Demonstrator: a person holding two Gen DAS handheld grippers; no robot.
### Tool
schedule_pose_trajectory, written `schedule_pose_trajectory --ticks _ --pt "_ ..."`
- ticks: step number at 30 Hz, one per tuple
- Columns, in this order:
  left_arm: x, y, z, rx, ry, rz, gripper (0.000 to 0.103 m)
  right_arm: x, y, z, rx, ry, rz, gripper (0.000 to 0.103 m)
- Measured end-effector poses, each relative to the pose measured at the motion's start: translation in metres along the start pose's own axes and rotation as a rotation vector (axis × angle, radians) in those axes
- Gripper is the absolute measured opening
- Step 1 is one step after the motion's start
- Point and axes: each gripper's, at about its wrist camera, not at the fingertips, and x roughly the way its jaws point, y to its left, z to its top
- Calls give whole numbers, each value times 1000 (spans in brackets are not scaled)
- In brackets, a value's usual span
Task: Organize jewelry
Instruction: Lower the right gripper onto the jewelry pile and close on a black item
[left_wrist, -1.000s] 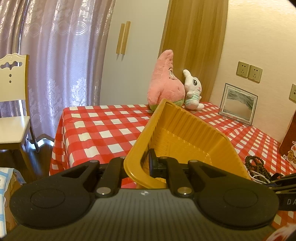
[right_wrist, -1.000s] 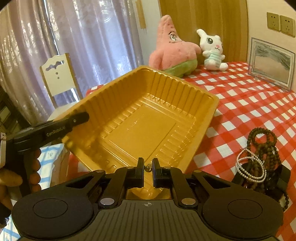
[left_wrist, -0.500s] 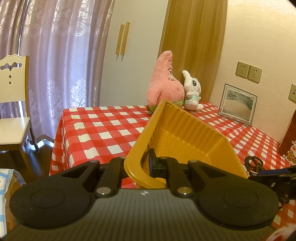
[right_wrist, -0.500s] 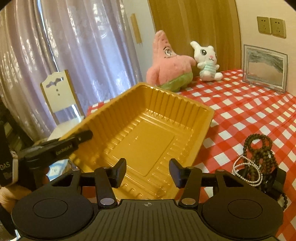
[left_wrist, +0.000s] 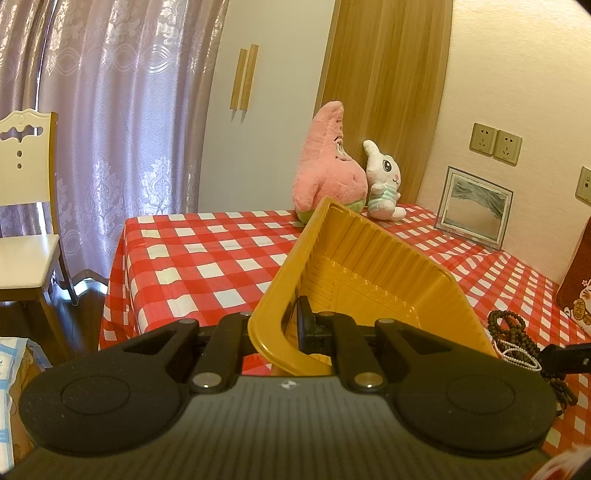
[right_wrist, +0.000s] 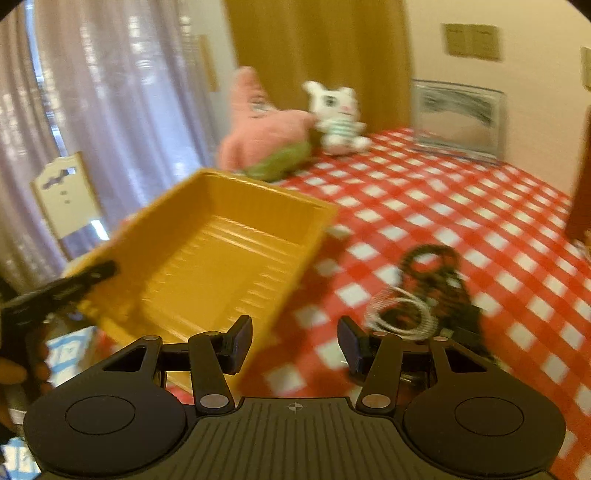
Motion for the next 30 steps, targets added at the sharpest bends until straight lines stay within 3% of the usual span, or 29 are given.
schedule_pose_trajectory --ticks 11,18,20,21,22,30 --pt "-1 1 0 5 0 2 9 7 -81 -3 91 39 -276 51" --pt "-1 1 1 4 0 2 9 36 -95 -4 92 97 -306 51" --pt "-1 1 0 4 -1 2 9 42 -96 -5 83 95 -307 42" --pt "-1 1 1 5 -2 2 9 41 -97 -5 79 94 -298 27" --pt "-1 1 1 5 -1 2 9 41 -97 -4 80 92 -295 25" --pt "0 2 2 6 -2 3 9 12 -116 6 146 26 -274 24"
